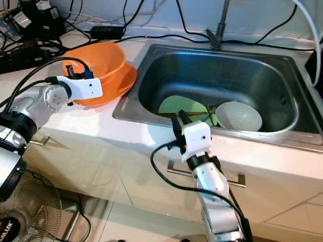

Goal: Kitchen organization

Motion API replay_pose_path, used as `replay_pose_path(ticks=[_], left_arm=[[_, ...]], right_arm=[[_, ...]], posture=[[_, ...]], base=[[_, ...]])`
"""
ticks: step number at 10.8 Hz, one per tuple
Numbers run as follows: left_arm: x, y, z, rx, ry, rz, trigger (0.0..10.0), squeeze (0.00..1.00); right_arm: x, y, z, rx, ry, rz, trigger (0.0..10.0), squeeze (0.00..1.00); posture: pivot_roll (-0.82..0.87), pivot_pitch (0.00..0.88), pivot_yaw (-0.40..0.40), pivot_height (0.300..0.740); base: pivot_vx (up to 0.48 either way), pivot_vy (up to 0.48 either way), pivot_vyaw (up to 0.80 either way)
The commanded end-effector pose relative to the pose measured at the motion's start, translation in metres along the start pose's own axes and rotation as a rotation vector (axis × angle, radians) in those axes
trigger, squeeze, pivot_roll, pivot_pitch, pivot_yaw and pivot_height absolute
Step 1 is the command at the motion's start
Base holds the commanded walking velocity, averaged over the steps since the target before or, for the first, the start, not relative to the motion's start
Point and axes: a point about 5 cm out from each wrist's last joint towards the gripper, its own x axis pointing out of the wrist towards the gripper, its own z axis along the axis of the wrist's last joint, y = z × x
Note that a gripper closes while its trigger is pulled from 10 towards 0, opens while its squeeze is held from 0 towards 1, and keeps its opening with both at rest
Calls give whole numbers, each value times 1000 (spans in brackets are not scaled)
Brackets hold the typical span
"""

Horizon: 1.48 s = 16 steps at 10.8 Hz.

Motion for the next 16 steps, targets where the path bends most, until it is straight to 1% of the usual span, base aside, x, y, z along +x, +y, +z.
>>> replay_pose_path(ticks=[1, 6, 7, 8, 9, 10, 11, 12, 13, 14, 15, 16], left_arm=[[-1, 1, -4, 0, 13, 2, 0, 0], [-1, -2, -2, -5, -5, 21, 0, 0], [-1, 4, 2, 4, -27, 72, 0, 0], [-1, 14, 13, 2, -85, 159, 0, 0], [-1, 17, 19, -20, -121, 231, 3843, 0], [-2, 14, 24, -46, -151, 266, 10000, 0], [-3, 4, 30, -80, -193, 289, 10000, 0], [-5, -11, 36, -132, -229, 323, 10000, 0], [-8, -21, 42, -168, -256, 339, 10000, 0], [-13, -35, 55, -225, -307, 348, 10000, 0], [-19, -45, 69, -270, -344, 358, 10000, 0], [-24, -49, 80, -294, -372, 363, 10000, 0]], right_arm=[[-9, -8, -27, 2, 150, -35, 10000, 0], [3, -9, -27, 1, 133, -28, 10000, 0], [5, -9, -26, 1, 127, -27, 10000, 0], [9, -11, -25, -6, 115, -30, 10000, 0], [13, -15, -21, -10, 98, -40, 10000, 0], [15, -18, -18, -13, 87, -43, 10000, 0], [16, -20, -20, -19, 90, -41, 10000, 0], [17, -20, -20, -22, 87, -40, 10000, 0], [19, -22, -18, -24, 81, -40, 10000, 0], [21, -25, -18, -29, 79, -39, 10000, 0], [25, -27, -17, -36, 72, -35, 10000, 0], [30, -28, -14, -39, 60, -34, 10000, 0]], posture=[[77, 137, 83, 740], [96, 101, 70, 740], [96, 93, 71, 740], [95, 78, 70, 740], [97, 68, 62, 740], [98, 65, 60, 740], [96, 52, 49, 740], [95, 39, 40, 740], [95, 34, 35, 740], [98, 21, 25, 740], [107, 9, 14, 740], [117, 4, 6, 740]], base=[[0, 0, 0], [0, 0, 0], [0, 0, 0], [0, 0, 0], [0, 0, 0], [0, 0, 0], [0, 0, 0], [0, 0, 0], [0, 0, 0], [0, 0, 0], [0, 0, 0], [0, 0, 0]])
